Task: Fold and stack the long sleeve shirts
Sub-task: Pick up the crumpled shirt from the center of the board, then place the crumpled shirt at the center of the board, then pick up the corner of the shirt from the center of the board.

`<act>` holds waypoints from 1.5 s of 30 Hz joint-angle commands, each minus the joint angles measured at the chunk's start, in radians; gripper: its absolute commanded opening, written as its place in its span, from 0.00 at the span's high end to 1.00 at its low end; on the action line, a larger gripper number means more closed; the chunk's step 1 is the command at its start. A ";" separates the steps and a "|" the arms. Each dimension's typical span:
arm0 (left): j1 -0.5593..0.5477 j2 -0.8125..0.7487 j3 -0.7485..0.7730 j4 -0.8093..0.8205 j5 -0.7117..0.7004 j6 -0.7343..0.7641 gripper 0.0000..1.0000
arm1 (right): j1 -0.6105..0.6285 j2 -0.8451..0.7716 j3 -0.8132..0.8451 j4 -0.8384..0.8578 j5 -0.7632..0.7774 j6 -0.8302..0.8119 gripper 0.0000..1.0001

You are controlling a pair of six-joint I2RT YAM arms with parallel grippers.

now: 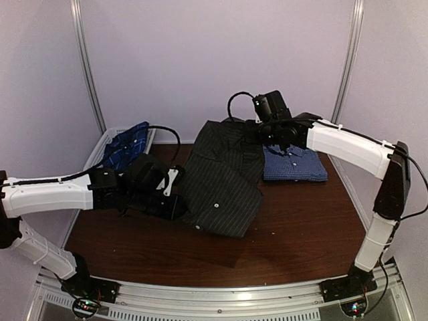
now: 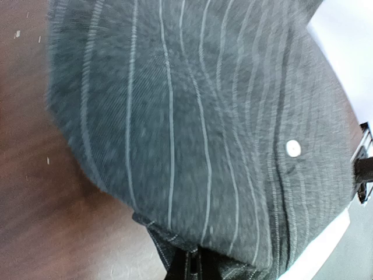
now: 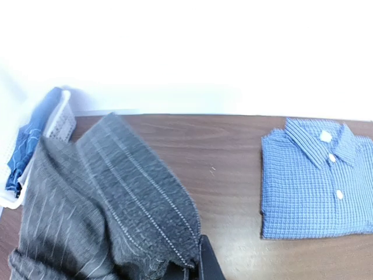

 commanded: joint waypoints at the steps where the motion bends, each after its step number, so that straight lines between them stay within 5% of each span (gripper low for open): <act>1: -0.001 -0.007 -0.087 0.004 0.015 -0.053 0.94 | 0.001 0.159 0.161 -0.024 -0.060 -0.114 0.99; 3: -0.001 0.017 -0.079 0.004 0.001 -0.049 0.74 | 0.001 0.240 0.230 -0.029 -0.095 -0.129 0.84; 8: 0.071 0.034 -0.034 -0.007 -0.041 -0.030 0.52 | 0.023 0.322 0.292 -0.072 -0.120 -0.125 0.35; 10: 0.122 0.037 -0.023 0.010 -0.025 -0.008 0.51 | 0.032 0.283 0.223 -0.050 -0.114 -0.118 0.26; 15: 0.203 0.143 0.062 0.041 -0.003 0.075 0.47 | 0.037 0.125 -0.080 0.057 -0.156 -0.051 0.22; 25: 0.327 0.437 0.181 0.229 0.111 0.173 0.41 | 0.033 -0.030 -0.585 0.334 -0.337 0.131 0.27; 35: 0.353 0.569 0.243 0.336 0.192 0.221 0.35 | 0.015 0.068 -0.679 0.534 -0.472 0.249 0.35; 39: 0.353 0.589 0.256 0.349 0.237 0.229 0.45 | 0.009 0.092 -0.682 0.567 -0.491 0.276 0.44; 45: 0.353 0.551 0.251 0.339 0.287 0.235 0.86 | 0.009 0.067 -0.678 0.563 -0.468 0.278 0.79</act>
